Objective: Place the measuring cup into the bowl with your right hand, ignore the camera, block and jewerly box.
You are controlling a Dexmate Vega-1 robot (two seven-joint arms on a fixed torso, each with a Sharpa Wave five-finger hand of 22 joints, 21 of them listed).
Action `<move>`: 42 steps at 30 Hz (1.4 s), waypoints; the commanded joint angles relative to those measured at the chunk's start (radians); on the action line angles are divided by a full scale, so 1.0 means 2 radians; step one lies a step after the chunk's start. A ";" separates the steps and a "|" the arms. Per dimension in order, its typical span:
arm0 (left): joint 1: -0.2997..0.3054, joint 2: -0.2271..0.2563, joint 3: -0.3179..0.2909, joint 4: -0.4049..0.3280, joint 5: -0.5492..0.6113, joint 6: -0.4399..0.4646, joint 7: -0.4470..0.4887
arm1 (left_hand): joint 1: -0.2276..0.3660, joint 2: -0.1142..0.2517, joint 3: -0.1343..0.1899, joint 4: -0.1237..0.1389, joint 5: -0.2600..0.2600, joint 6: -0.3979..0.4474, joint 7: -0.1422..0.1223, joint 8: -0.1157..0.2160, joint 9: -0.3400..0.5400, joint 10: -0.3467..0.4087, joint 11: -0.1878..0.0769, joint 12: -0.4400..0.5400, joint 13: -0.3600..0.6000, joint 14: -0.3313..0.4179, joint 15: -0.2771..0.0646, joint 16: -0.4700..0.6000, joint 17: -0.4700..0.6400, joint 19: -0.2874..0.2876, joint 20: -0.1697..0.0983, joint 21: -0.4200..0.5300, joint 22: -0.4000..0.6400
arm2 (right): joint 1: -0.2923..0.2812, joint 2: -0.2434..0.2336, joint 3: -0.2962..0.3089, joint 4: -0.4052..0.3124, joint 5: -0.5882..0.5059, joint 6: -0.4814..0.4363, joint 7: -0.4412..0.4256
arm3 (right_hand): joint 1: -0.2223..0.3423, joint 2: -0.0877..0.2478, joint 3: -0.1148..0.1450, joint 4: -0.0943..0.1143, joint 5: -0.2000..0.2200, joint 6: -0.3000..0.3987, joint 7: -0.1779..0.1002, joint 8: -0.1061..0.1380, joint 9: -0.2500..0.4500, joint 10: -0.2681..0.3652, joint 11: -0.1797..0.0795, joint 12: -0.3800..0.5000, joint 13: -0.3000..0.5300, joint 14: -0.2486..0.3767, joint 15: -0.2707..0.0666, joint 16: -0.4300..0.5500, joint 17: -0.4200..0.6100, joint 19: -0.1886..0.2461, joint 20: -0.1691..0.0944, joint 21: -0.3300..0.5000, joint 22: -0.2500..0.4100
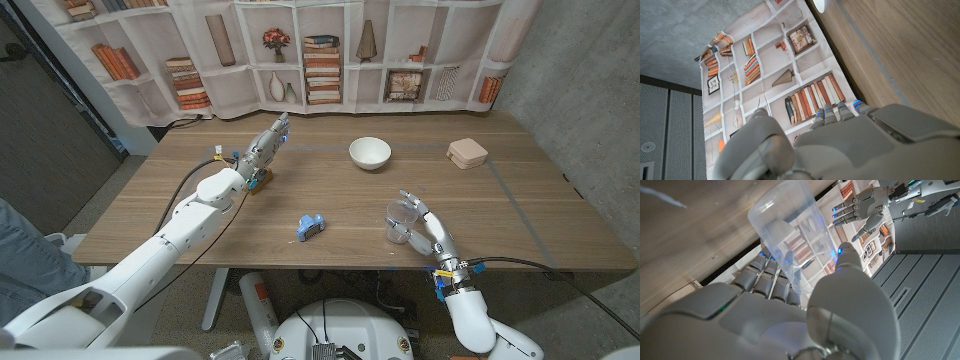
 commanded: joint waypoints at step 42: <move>-0.003 -0.001 -0.003 0.001 -0.005 0.000 -0.001 | 0.003 0.007 -0.005 0.001 0.001 -0.003 -0.001 -0.002 0.002 -0.002 0.000 -0.001 0.001 0.004 0.001 0.000 0.002 -0.015 0.005 -0.002 0.002 | -0.016 0.007 0.036 -0.025 0.022 0.018 0.015 | 0.017 0.013 0.006 -0.002 -0.015 0.025 -0.001 0.002 0.001 0.028 -0.006 0.006 0.001 0.033 -0.045 0.002 0.002 0.019 -0.023 0.003 0.001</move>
